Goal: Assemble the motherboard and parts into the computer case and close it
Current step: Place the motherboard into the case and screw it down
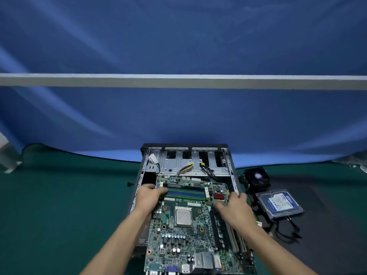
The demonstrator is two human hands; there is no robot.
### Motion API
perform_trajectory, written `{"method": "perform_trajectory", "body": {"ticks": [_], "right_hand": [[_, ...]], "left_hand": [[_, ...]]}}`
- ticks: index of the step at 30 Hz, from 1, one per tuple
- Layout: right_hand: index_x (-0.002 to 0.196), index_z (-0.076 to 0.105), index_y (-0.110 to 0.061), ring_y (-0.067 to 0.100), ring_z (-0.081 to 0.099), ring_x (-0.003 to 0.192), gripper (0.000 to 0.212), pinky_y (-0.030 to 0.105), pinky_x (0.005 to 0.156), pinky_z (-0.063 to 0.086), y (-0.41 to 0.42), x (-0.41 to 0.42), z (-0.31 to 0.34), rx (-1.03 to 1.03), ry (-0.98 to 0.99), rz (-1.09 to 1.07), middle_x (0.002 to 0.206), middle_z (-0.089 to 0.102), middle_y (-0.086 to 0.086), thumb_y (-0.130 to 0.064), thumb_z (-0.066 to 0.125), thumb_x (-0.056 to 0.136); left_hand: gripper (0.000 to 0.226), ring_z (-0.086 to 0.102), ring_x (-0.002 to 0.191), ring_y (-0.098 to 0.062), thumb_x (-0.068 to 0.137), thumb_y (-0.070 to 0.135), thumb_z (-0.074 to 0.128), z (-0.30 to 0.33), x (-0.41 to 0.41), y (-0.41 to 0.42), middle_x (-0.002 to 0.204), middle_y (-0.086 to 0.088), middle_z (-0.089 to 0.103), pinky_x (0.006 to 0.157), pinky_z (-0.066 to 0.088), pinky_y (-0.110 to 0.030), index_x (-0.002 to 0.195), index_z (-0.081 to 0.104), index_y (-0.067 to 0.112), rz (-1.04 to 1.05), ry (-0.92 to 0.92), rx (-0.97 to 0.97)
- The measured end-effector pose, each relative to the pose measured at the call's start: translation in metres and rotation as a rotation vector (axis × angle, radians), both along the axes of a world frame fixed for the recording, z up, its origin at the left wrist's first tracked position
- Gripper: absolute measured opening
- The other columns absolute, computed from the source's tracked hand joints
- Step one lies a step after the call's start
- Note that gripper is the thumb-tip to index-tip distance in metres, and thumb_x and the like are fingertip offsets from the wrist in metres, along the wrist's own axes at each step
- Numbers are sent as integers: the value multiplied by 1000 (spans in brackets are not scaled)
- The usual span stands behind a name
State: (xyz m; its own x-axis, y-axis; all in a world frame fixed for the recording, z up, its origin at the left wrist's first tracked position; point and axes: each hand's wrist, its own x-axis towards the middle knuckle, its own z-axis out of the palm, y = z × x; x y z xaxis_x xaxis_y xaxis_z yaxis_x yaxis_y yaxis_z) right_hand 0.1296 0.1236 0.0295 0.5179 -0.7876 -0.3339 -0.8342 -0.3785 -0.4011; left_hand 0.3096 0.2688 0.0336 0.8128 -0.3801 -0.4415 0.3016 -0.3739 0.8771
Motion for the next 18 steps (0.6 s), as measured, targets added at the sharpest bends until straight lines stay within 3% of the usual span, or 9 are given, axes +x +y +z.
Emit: {"method": "perform_trajectory", "body": {"ticks": [3, 6, 8, 12, 16, 18], "right_hand": [[121, 49, -11, 25, 52, 109, 51, 33, 91, 45, 9, -4, -2, 26, 26, 85, 134, 38, 11, -53, 50, 92], [109, 52, -15, 24, 50, 110, 40, 34, 91, 44, 14, -9, 0, 33, 33, 154, 128, 45, 10, -52, 48, 92], [122, 50, -15, 27, 47, 117, 48, 34, 93, 42, 17, -11, 0, 38, 51, 184, 132, 44, 11, -52, 46, 93], [144, 29, -14, 27, 54, 116, 63, 33, 91, 45, 21, -16, 1, 158, 78, 205, 133, 51, 11, -52, 41, 95], [141, 32, -7, 26, 54, 118, 71, 31, 88, 44, 22, -21, 2, 132, 159, 189, 132, 56, 9, -60, 37, 94], [137, 38, -7, 26, 53, 118, 66, 31, 89, 44, 23, -20, 2, 144, 160, 179, 133, 54, 10, -58, 35, 95]], "left_hand": [[12, 38, 45, -17, 79, 0, 68, 3, -12, 13, 61, -9, 48, 46, 31, -26, 75, 57, 1, 91, 43, 52], [12, 39, 46, -17, 79, 0, 69, 9, -21, 25, 62, -10, 50, 46, 32, -27, 76, 57, 0, 159, 74, 83], [11, 41, 48, -18, 78, 1, 71, 13, -26, 34, 65, -12, 53, 48, 35, -28, 80, 60, -2, 196, 107, 103], [15, 44, 53, -21, 78, 2, 72, 13, -34, 40, 71, -14, 55, 56, 40, -32, 86, 62, -6, 258, 112, 130], [21, 40, 50, -21, 85, 8, 66, 8, -38, 34, 62, -10, 46, 51, 34, -29, 72, 50, 3, 138, 0, 273], [24, 48, 60, -25, 90, 12, 57, 7, -36, 27, 68, -12, 50, 57, 38, -30, 70, 47, 5, -46, -166, 489]]}}
